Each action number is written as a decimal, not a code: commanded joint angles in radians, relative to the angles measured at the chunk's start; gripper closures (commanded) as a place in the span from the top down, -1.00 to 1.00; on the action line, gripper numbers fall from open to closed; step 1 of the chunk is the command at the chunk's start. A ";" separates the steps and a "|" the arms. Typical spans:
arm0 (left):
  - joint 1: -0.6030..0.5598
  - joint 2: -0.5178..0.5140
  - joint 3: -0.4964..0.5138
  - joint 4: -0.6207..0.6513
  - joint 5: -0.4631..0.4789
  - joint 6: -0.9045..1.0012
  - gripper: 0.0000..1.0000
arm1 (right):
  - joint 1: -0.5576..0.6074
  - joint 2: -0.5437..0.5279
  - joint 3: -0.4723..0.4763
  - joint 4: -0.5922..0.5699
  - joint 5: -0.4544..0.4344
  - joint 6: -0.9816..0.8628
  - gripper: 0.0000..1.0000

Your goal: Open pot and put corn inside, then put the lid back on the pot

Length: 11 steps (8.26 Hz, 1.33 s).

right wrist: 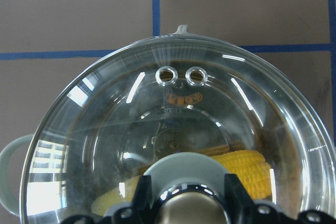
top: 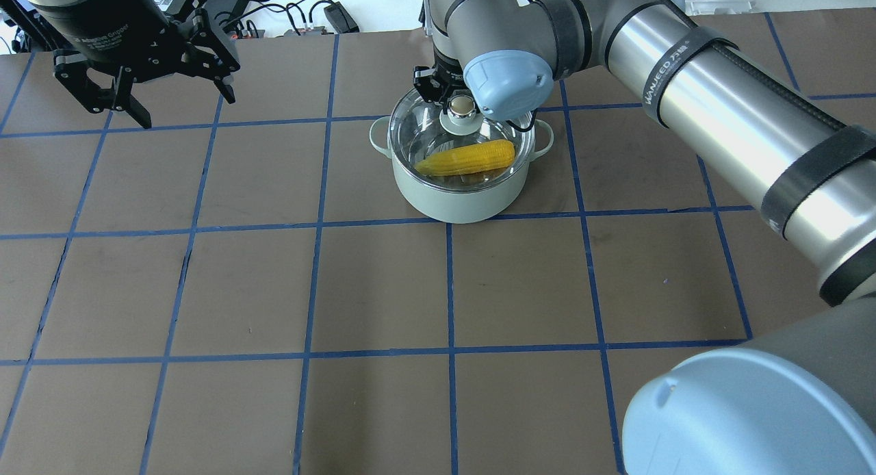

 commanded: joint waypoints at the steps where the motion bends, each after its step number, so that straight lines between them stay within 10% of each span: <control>1: -0.031 0.000 0.003 -0.001 0.007 0.078 1.00 | 0.000 0.002 0.000 -0.016 -0.010 0.001 -0.70; 11: -0.071 0.053 0.006 -0.057 0.034 0.198 1.00 | 0.000 0.005 0.008 -0.042 -0.014 0.007 -0.69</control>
